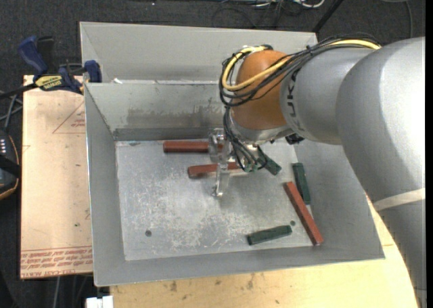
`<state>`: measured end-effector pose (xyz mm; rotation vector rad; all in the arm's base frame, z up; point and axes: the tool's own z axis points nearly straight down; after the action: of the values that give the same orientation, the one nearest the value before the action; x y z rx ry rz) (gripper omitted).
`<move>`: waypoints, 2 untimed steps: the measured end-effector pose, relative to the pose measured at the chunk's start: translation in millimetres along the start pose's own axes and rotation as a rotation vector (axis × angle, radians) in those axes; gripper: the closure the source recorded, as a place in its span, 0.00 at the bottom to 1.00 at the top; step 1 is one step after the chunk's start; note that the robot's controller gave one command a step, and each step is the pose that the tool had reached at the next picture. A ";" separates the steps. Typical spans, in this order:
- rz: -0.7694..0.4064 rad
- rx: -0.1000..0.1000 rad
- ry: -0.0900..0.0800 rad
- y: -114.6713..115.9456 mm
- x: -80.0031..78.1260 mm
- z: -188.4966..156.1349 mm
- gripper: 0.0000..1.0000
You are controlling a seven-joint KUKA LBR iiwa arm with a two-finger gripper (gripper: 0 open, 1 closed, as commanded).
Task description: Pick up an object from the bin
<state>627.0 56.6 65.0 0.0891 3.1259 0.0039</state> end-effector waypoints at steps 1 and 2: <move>0.026 0.001 0.005 5.2 4.2 -4.2 0.00; 0.001 0.001 0.007 1.0 -2.5 -3.2 1.00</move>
Offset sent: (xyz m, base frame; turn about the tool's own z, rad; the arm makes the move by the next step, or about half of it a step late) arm 0.0000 0.0000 0.0000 0.0000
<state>629.5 57.5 68.2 0.0901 3.1332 0.0034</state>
